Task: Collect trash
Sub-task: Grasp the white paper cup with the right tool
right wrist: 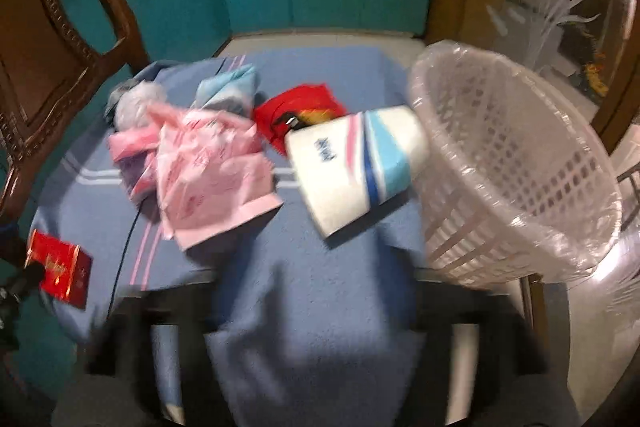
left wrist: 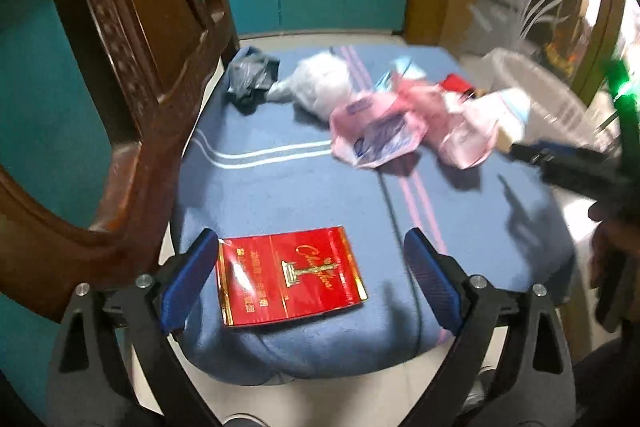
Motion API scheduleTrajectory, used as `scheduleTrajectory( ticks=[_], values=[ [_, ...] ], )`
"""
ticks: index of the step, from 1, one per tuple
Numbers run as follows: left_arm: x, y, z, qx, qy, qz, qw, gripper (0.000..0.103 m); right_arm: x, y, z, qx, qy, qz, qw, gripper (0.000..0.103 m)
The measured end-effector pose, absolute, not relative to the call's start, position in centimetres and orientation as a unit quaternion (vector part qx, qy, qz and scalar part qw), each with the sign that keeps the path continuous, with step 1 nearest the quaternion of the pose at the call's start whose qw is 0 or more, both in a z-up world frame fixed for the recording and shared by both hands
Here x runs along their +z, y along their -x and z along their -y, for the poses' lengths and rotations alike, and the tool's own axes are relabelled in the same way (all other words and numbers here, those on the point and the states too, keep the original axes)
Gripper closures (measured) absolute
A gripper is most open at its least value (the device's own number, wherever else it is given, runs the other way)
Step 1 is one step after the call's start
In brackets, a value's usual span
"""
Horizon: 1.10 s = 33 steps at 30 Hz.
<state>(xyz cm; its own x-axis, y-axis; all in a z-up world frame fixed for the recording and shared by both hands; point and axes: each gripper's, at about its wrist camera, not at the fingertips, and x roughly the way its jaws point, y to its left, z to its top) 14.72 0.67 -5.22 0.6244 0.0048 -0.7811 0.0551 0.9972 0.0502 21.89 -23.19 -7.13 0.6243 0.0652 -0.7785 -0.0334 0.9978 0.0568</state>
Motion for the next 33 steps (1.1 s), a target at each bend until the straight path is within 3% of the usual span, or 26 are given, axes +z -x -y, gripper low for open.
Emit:
scheduleTrajectory(
  ticks=[10,15,19,27,33],
  values=[
    [-9.1,-17.0,0.5,0.046,-0.083,-0.464,0.881,0.006,-7.6,-24.7,24.0,0.022,0.042,-0.411,0.910,0.030],
    [-10.5,-18.1,0.7,0.066,-0.091,-0.471,0.875,0.004,-7.6,-26.9,23.8,0.074,0.087,-0.426,0.898,0.018],
    [-10.7,-18.9,0.7,0.074,-0.082,-0.473,0.874,0.003,-7.6,-28.9,23.4,0.093,0.127,-0.436,0.886,0.016],
    [-9.9,-19.0,3.2,0.021,-0.065,-0.463,0.884,0.003,-8.6,-30.1,22.9,0.110,0.178,-0.452,0.867,0.015],
    [-9.1,-18.4,4.9,-0.038,-0.057,-0.449,0.891,0.003,-8.2,-28.7,22.8,0.176,0.158,-0.461,0.855,0.018]
  ],
)
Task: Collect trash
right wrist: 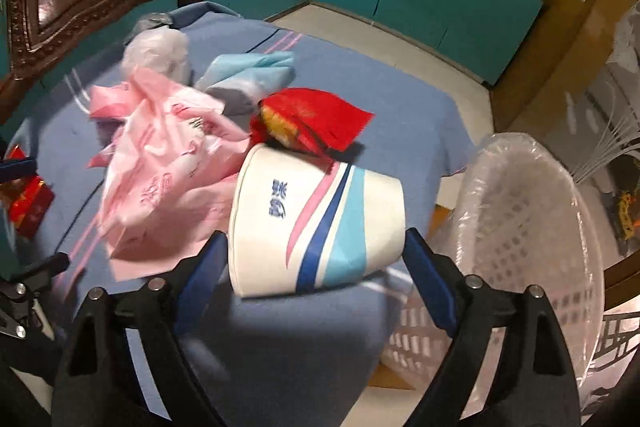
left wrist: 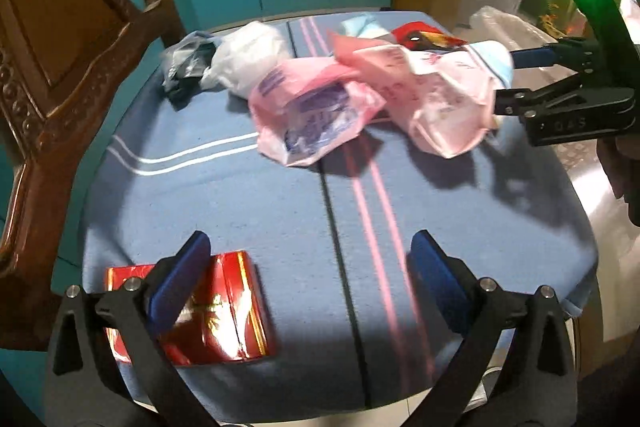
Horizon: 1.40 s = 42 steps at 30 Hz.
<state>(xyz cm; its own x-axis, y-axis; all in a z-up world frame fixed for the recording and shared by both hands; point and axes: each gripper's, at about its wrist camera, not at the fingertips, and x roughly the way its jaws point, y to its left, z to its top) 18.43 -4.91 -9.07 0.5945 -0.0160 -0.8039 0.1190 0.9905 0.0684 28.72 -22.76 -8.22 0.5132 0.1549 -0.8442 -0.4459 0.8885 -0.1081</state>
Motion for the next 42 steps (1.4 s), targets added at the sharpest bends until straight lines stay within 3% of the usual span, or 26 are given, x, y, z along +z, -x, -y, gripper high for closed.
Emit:
scheduleTrajectory(
  ticks=[10,22,33,42],
  values=[
    [-4.9,-15.6,2.2,0.034,-0.059,-0.401,0.914,0.003,-7.3,-27.1,23.2,0.158,0.101,-0.472,0.862,0.019],
    [-8.3,-15.9,0.0,0.187,-0.034,-0.426,0.885,0.003,-2.1,-21.4,22.0,0.176,0.074,-0.417,0.889,0.019],
    [-10.9,-17.0,-2.1,0.147,0.061,-0.487,0.859,0.002,-0.9,-19.9,23.1,0.172,0.058,-0.396,0.900,0.019],
    [-9.6,-16.5,0.2,0.115,0.017,-0.466,0.877,0.003,-0.6,-19.2,23.2,0.166,0.055,-0.388,0.905,0.019]
  ],
)
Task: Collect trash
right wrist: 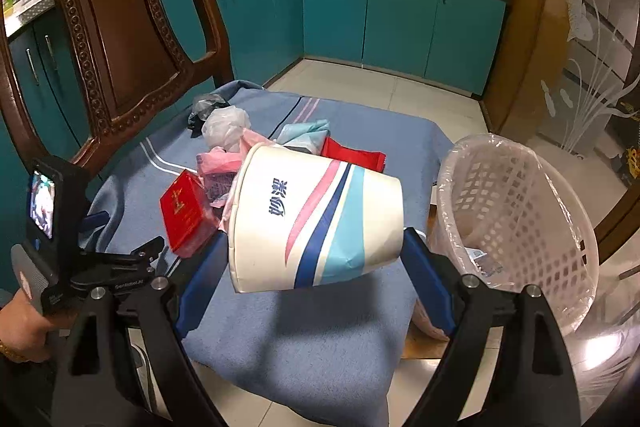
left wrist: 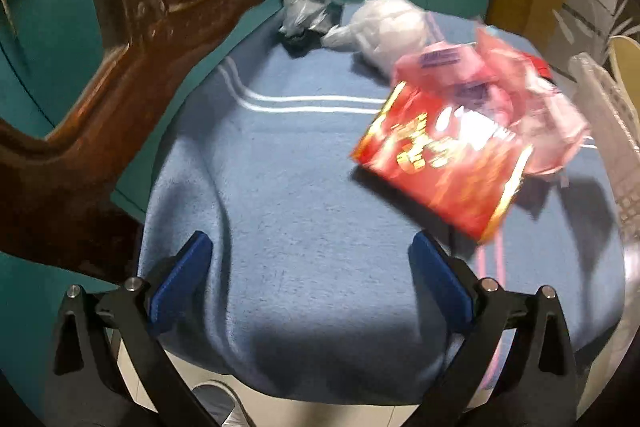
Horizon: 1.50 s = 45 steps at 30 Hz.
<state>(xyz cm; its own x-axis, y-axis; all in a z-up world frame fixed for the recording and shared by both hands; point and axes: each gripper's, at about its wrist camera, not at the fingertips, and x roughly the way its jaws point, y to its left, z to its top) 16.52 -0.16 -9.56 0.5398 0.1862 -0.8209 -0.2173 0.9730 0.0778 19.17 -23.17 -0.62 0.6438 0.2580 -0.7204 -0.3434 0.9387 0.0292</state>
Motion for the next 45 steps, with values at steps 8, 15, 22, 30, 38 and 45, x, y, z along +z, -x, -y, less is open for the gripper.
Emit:
scheduleTrajectory(
  ticks=[8,15,22,30,38,45],
  values=[
    [-8.5,-16.9,3.7,-0.009,-0.013,-0.450,0.893,0.003,-0.7,-19.0,23.3,0.160,0.046,-0.386,0.907,0.019],
    [-9.3,-19.1,2.2,-0.055,0.013,-0.461,0.886,0.003,-1.3,-19.1,23.3,0.160,0.050,-0.394,0.904,0.019],
    [-10.4,-21.9,1.7,-0.122,0.009,-0.468,0.875,0.003,-1.3,-19.1,23.1,0.162,0.049,-0.391,0.904,0.018],
    [-8.5,-20.6,2.7,-0.103,0.006,-0.457,0.884,0.012,-0.5,-18.6,22.9,0.167,0.042,-0.370,0.913,0.019],
    [-0.2,-15.0,2.8,-0.068,-0.008,-0.368,0.927,0.012,1.0,-17.1,22.1,0.171,0.036,-0.337,0.925,0.018],
    [2.1,-14.3,1.7,-0.041,0.004,-0.326,0.944,0.012,0.2,-17.8,22.1,0.161,0.036,-0.344,0.924,0.018]
  ],
)
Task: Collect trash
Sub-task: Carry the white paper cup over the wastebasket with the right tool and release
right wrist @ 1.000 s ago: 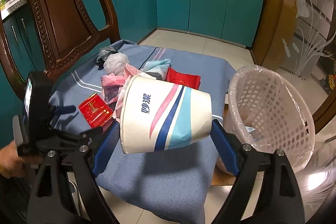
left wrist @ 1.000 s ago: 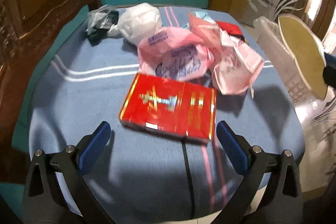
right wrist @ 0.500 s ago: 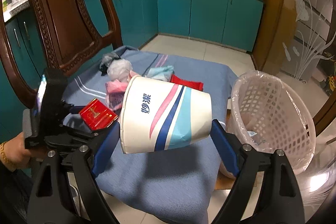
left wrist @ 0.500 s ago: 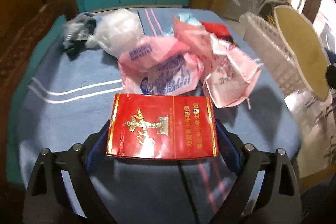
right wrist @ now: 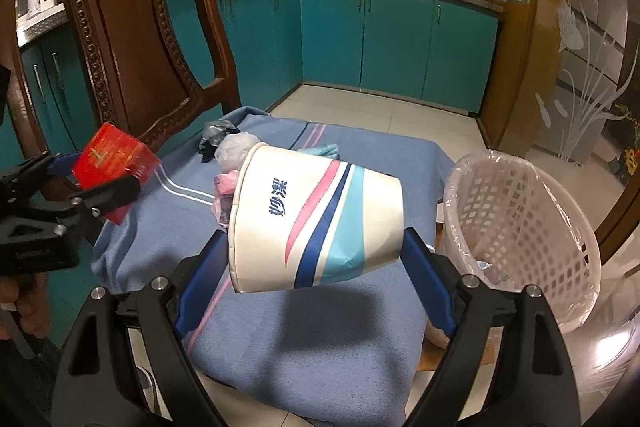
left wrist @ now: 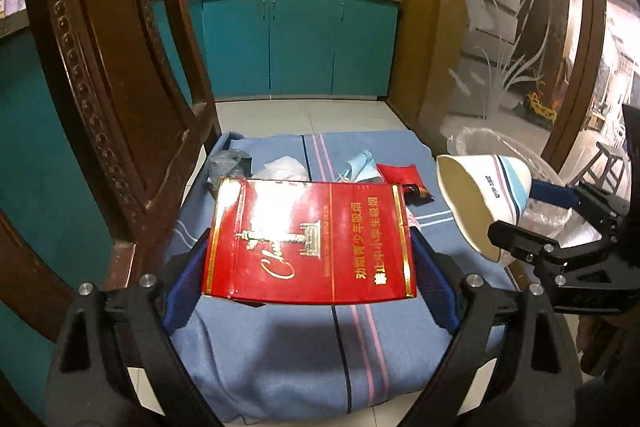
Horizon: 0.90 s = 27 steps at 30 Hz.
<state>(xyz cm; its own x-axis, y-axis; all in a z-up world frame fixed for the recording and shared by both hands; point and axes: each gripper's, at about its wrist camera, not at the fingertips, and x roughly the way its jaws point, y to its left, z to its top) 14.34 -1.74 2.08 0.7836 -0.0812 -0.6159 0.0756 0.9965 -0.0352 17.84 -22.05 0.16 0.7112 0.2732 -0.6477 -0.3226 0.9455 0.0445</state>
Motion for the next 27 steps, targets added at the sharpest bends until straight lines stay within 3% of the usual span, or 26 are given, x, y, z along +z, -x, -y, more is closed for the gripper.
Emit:
scheduleTrajectory(
  ticks=[12,18,21,24,27],
  values=[
    [1.6,-14.2,1.8,-0.050,0.002,-0.329,0.943,0.012,0.1,-20.9,32.1,-0.016,-0.051,-0.299,0.953,0.018],
    [1.3,-14.4,2.0,-0.053,0.000,-0.332,0.942,0.012,-3.3,-23.0,37.8,-0.098,-0.086,-0.337,0.932,0.018],
    [1.1,-14.5,2.2,-0.055,-0.001,-0.334,0.941,0.012,-4.3,-23.5,38.2,-0.097,-0.094,-0.363,0.922,0.013],
    [0.8,-14.6,2.7,-0.061,-0.005,-0.335,0.940,0.012,-2.0,-21.7,38.5,-0.094,-0.125,-0.311,0.938,0.004],
    [0.6,-14.7,4.1,-0.080,-0.012,-0.333,0.939,0.012,1.2,-18.3,39.3,-0.101,-0.177,-0.228,0.952,0.003]
  ],
)
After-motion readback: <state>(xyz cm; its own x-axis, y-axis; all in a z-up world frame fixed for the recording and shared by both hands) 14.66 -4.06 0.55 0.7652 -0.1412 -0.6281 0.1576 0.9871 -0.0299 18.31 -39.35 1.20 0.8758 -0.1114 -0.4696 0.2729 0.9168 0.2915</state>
